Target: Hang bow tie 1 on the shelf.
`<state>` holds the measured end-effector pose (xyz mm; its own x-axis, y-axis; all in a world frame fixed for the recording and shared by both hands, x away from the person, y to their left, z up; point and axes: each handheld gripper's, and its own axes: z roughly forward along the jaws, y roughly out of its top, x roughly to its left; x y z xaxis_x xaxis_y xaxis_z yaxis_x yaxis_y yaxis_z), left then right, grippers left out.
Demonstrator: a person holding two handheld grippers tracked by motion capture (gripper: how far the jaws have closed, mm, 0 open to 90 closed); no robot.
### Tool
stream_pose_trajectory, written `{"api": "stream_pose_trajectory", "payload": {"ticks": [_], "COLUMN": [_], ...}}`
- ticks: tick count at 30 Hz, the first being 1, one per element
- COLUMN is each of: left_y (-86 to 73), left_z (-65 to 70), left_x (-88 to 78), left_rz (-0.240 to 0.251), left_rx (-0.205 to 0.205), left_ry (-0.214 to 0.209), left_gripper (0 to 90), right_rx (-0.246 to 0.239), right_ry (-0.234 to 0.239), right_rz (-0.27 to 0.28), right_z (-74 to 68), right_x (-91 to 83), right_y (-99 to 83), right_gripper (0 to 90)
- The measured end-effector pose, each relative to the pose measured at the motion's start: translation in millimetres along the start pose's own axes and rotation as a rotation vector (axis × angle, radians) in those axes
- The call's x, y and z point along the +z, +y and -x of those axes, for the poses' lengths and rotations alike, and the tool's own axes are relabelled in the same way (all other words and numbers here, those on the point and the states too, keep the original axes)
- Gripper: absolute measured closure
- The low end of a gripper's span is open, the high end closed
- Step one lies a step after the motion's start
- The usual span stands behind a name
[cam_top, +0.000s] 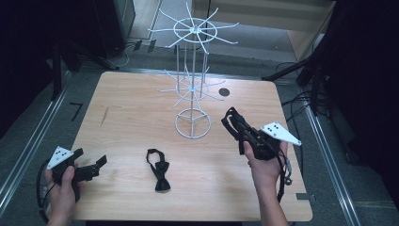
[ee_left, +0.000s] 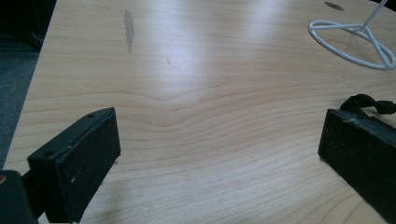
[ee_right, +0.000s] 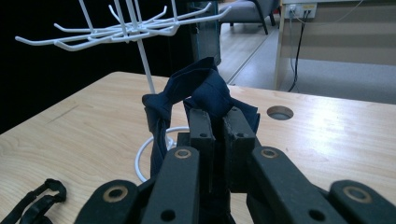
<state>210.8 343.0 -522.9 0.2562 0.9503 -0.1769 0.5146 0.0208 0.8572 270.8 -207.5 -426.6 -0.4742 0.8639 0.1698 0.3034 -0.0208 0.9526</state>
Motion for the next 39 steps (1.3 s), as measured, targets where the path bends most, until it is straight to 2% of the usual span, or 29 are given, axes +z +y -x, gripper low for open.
{"api": "stream_pose_trajectory", "payload": {"ticks": [39], "left_y": [-0.3], "left_z": [-0.1], "left_x": [-0.5], "left_rz": [0.004], "left_rx": [0.002], "left_ry": [0.001], "left_gripper": [0.0], "right_rx": [-0.007], "right_ry": [-0.001], "right_rz": [0.048], "right_z": [-5.1], "right_x": [10.0], "right_y": [32.6], "right_gripper": [85.7]}}
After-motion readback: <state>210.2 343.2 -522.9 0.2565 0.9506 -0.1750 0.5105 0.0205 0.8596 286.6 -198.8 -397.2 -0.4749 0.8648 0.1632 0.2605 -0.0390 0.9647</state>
